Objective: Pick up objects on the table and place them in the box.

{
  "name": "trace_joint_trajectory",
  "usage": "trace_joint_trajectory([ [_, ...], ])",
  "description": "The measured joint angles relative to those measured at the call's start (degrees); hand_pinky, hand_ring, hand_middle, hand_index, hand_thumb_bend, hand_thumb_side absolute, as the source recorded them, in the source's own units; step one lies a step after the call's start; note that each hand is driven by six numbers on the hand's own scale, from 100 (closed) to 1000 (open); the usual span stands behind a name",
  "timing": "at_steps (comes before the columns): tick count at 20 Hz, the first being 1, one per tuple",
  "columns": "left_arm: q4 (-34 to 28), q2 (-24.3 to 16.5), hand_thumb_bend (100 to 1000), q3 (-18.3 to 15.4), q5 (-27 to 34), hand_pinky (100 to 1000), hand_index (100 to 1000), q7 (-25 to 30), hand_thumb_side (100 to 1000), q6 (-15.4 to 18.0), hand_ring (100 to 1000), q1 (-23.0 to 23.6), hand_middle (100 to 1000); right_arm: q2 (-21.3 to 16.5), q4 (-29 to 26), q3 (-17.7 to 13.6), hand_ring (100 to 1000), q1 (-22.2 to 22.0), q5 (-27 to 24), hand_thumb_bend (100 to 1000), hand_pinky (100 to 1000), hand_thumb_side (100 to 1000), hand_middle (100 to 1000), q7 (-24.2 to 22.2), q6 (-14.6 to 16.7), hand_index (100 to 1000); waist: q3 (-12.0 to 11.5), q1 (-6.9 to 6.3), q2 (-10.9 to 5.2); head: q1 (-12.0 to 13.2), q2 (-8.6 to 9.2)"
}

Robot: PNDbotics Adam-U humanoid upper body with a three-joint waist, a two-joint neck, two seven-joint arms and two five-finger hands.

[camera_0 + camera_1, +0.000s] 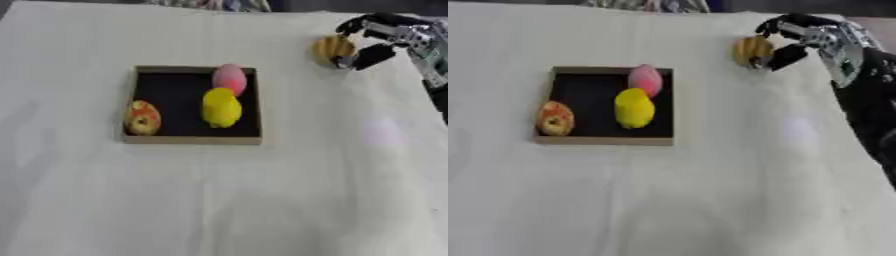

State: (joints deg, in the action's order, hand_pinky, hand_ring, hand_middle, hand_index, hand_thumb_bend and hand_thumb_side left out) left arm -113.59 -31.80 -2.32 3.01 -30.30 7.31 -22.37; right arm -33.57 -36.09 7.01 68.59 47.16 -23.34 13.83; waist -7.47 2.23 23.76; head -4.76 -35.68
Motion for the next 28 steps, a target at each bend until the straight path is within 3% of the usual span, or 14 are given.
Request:
trace_joint_trajectory([
  [3, 0.00, 0.00, 100, 0.00, 0.00, 785, 805, 0.01, 487, 0.02, 791, -0.14, 693, 0.28, 0.50, -0.28, 928, 0.02, 0.22, 244, 880, 424, 765, 0.43, -0.24, 908, -0.10, 0.04, 0.22, -0.16, 0.02],
  [5, 0.00, 0.00, 100, 0.00, 0.00, 785, 804, 0.03, 487, 0.03, 791, -0.21, 693, 0.50, 0.73, -0.44, 898, 0.14, 0.42, 181, 860, 372, 707, 0.73, -0.33, 854, -0.17, 0.04, 0.25, -0.24, 0.02],
  [6, 0.00, 0.00, 100, 0.00, 0.00, 785, 804, 0.03, 487, 0.03, 791, -0.22, 693, 0.57, 0.76, -0.56, 848, 0.24, 0.61, 106, 836, 305, 638, 0.88, -0.37, 803, -0.24, 0.04, 0.26, -0.29, 0.02],
  [10, 0.00, 0.00, 100, 0.00, 0.00, 785, 804, 0.06, 488, 0.06, 791, -0.22, 693, 1.03, 0.73, -0.62, 737, 0.30, 0.67, 100, 771, 100, 513, 2.69, -0.16, 673, -0.12, 0.04, 0.27, -0.36, 0.00],
  [14, 0.00, 0.00, 100, 0.00, 0.00, 786, 804, 0.08, 487, 0.08, 791, -0.26, 693, 1.09, -0.09, -0.60, 687, 0.28, 0.23, 100, 746, 100, 473, 6.51, 0.51, 612, 0.11, 0.04, 0.27, -0.36, -0.07],
  [18, 0.00, 0.00, 100, 0.00, 0.00, 786, 803, 0.08, 484, 0.08, 791, -0.26, 693, 1.02, -3.31, -0.05, 687, 0.28, -2.69, 100, 750, 100, 474, 8.52, 1.80, 617, 0.52, 0.04, 0.25, -0.35, -0.20],
  [23, 0.00, 0.00, 100, 0.00, 0.00, 787, 803, 0.08, 479, 0.08, 790, -0.16, 693, -0.55, -12.28, 3.16, 682, 0.25, -8.76, 100, 746, 100, 478, 6.50, 3.18, 622, 1.17, 0.04, 0.23, -0.30, -0.67],
  [28, 0.00, 0.00, 100, 0.01, 0.03, 788, 803, 0.10, 474, 0.07, 790, 0.00, 693, -1.73, -24.74, 9.09, 682, 0.28, -15.53, 100, 739, 100, 485, 1.95, 3.39, 627, 1.59, 0.04, 0.21, -0.33, -1.13],
])
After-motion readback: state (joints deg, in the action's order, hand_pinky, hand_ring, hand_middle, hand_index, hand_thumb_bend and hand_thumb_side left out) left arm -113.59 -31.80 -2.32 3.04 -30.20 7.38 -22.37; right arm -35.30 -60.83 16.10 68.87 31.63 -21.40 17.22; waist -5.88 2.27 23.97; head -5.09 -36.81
